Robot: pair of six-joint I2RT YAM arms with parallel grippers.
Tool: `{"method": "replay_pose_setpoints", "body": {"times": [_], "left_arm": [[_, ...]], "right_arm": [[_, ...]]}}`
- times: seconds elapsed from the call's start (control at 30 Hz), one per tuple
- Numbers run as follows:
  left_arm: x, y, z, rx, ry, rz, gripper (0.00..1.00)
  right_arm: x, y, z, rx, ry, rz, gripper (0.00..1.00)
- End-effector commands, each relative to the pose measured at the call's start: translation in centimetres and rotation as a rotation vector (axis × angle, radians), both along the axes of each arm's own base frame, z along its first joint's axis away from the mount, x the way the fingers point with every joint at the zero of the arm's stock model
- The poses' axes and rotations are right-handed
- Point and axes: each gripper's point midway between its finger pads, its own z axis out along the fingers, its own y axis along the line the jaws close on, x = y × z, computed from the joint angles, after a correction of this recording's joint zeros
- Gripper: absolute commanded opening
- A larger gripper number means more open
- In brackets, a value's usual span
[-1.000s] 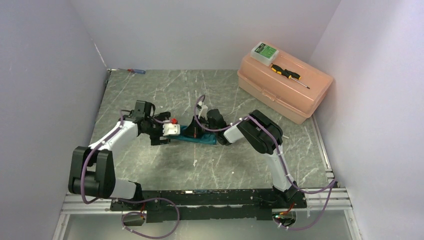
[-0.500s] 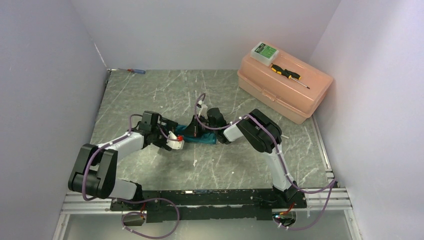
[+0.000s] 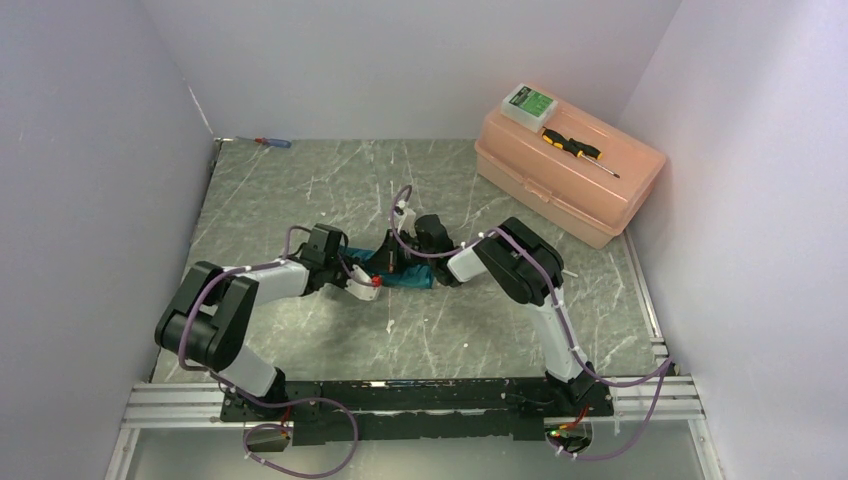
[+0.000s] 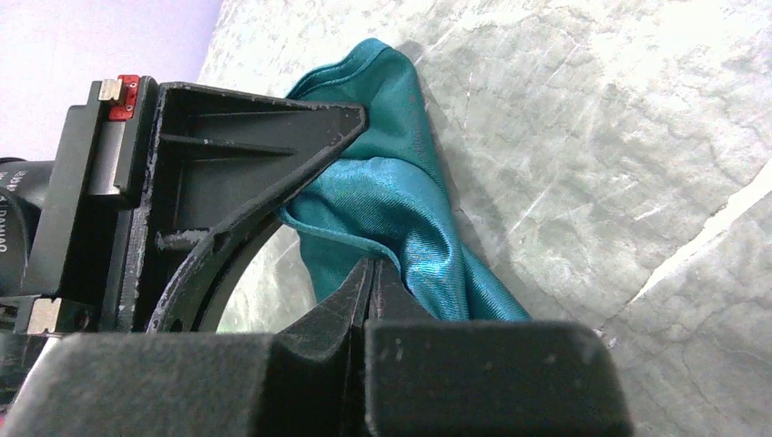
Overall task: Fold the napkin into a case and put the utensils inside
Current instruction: Pick up the smaller rectangle-folded napkin from the center of the board, then turn over the smaller rectangle-folded napkin at the center of the board.
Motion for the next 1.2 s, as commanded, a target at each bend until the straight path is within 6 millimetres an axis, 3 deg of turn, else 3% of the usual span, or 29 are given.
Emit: {"method": "replay_pose_setpoints", "body": {"times": [0.0,0.07,0.13,0.17,0.2,0.3,0.37,0.53,0.63,0.93,0.97,1.0,1.17], "left_arm": [[-2.2,0.6,-1.1,0.032,0.146,0.085,0.03],[-3.6,-0.2,0.0,-0.022,0.227,0.095,0.03],[-4.9,-0.5,0.7,-0.052,0.288,0.089,0.03],[-5.5,-0.8,0.9,-0.064,0.312,0.08,0.03],[-6.1,-0.9,0.9,-0.073,0.336,0.077,0.03],[-6.6,-1.3,1.0,-0.082,0.396,0.105,0.03],[-7.0,-1.3,1.3,-0.09,0.431,0.125,0.03],[-8.0,-1.5,1.8,-0.132,0.499,0.166,0.03],[-8.5,-1.1,1.7,-0.141,0.522,0.192,0.02],[-9.5,-0.2,2.7,-0.216,0.622,0.253,0.03],[-9.6,-0.3,2.7,-0.221,0.631,0.254,0.03],[-9.7,-0.3,2.7,-0.223,0.636,0.255,0.03],[-9.6,-0.3,2.5,-0.221,0.629,0.246,0.03]], "right_arm": [[-0.1,-2.0,-2.9,-0.081,0.085,-0.014,0.0],[0.9,-2.9,-1.3,-0.058,0.048,-0.024,0.02],[1.9,-4.1,1.3,-0.024,-0.04,-0.03,0.22],[2.0,-4.9,3.6,-0.003,-0.119,-0.023,0.3],[2.2,-5.7,5.2,-0.013,-0.212,-0.021,0.35],[2.2,-8.4,7.4,-0.141,-0.432,-0.016,0.44],[1.1,-9.9,7.7,-0.236,-0.536,0.038,0.52],[-2.7,-12.2,8.0,-0.362,-0.796,0.213,0.55],[-3.5,-13.0,7.8,-0.411,-0.879,0.248,0.59],[-5.6,-11.2,7.7,-0.455,-1.002,0.29,0.65],[-6.0,-10.9,7.7,-0.453,-1.011,0.303,0.76],[-6.5,-10.4,7.8,-0.45,-1.023,0.321,0.78],[-7.9,-8.3,6.8,-0.516,-1.117,0.376,0.78]]}}
